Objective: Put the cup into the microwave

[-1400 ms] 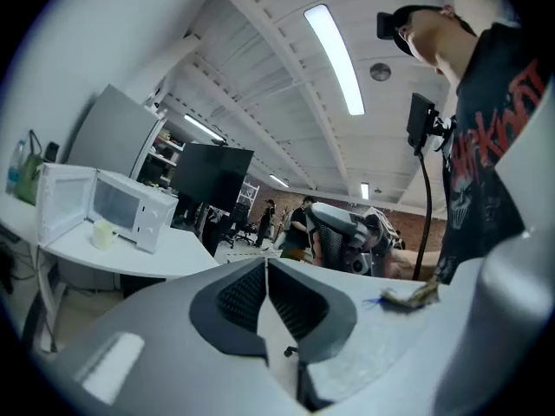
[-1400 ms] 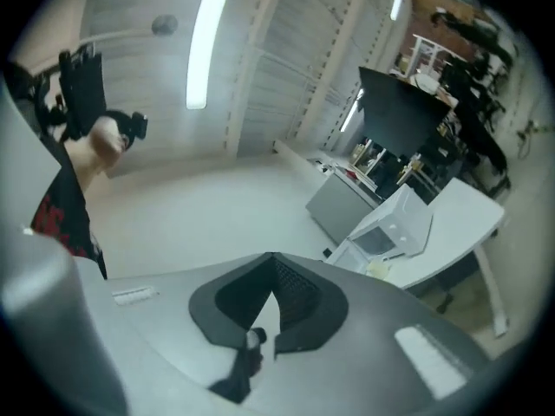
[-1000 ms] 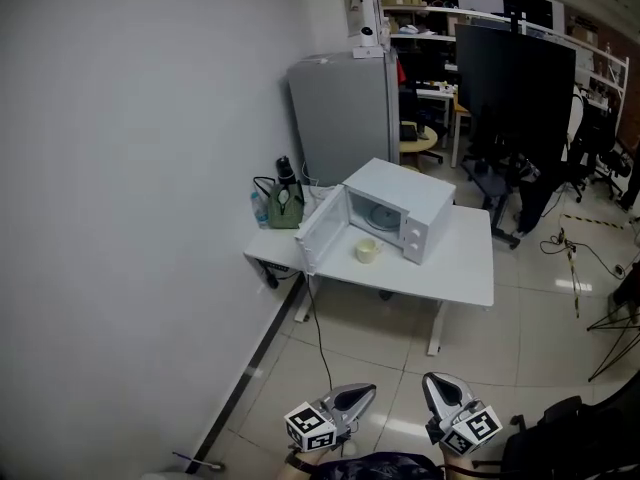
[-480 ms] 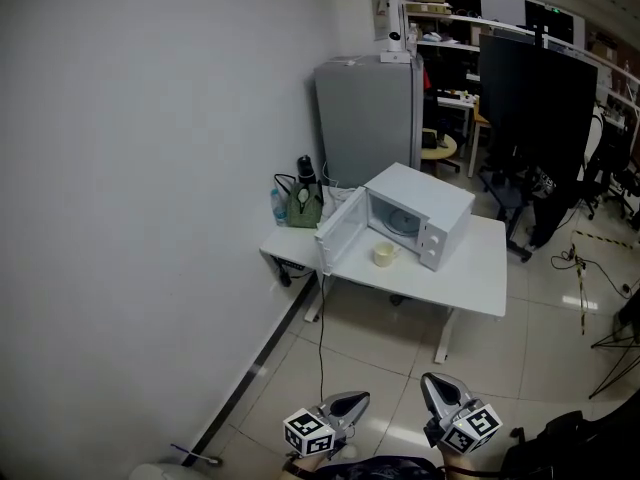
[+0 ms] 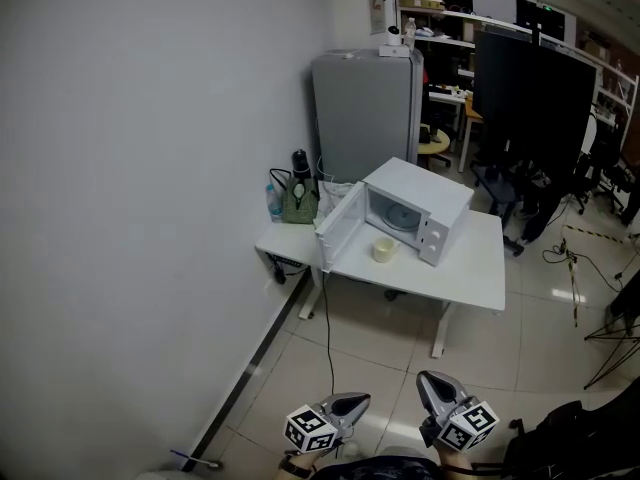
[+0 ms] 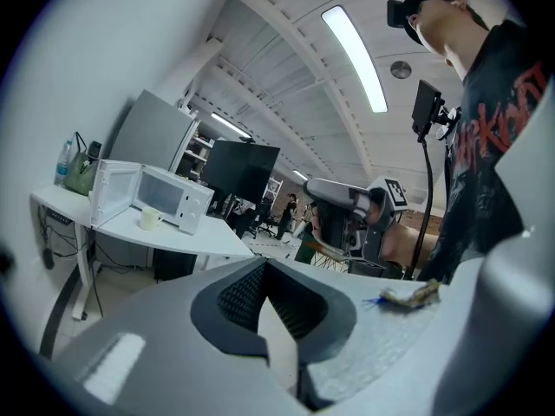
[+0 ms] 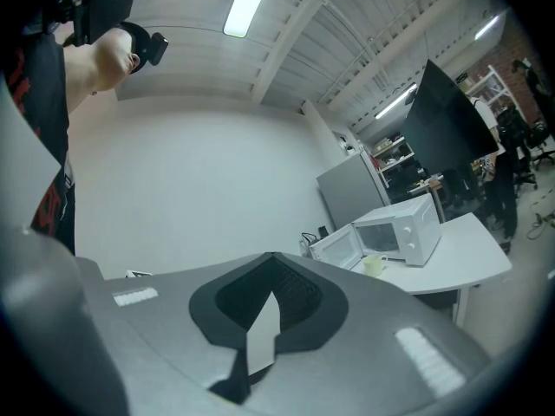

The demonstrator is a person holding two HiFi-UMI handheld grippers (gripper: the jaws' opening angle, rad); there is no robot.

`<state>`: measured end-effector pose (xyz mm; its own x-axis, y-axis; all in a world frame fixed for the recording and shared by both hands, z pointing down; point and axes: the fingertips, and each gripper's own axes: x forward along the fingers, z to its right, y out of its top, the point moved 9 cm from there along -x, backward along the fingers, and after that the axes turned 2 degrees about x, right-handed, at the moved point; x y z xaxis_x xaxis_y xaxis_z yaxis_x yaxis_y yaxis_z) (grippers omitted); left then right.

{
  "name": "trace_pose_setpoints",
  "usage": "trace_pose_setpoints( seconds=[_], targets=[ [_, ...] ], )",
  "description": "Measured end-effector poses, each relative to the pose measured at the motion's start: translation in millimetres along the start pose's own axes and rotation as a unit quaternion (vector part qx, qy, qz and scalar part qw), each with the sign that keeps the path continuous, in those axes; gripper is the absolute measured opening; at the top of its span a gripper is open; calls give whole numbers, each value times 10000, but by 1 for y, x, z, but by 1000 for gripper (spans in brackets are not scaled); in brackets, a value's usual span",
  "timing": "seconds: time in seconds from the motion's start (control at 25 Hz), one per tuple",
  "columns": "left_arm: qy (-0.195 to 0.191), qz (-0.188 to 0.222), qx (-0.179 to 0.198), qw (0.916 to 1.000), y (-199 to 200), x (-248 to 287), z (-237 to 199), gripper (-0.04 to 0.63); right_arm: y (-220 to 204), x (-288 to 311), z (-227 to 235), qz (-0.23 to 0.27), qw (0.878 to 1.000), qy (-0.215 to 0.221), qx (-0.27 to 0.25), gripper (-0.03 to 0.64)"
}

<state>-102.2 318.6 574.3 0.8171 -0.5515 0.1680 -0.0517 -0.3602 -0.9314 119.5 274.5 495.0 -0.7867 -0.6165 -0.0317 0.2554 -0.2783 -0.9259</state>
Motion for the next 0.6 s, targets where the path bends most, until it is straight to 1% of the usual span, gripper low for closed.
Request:
trace_pose_setpoints(
  seconds=[0.12, 0.2, 0.36, 0.48, 0.6],
  targets=[
    [8, -107, -33, 9999, -4, -11, -12, 0, -5, 3, -9, -60, 10000, -73, -28, 2],
    [44, -106, -13, 9999, -4, -11, -23, 0, -8, 3, -3, -123, 9998, -180, 18, 2],
    [130, 28, -11, 9999, 4, -5, -45, 0, -8, 16, 21, -163, 9993, -338, 87, 2],
    [209, -18, -60, 9998, 8, 9, -65, 0, -2, 32, 42, -139, 9995, -291, 36, 2],
    [230, -140, -58, 9996, 18, 35, -91, 0, 8, 54, 71, -11, 9998, -199, -14, 2]
  ],
)
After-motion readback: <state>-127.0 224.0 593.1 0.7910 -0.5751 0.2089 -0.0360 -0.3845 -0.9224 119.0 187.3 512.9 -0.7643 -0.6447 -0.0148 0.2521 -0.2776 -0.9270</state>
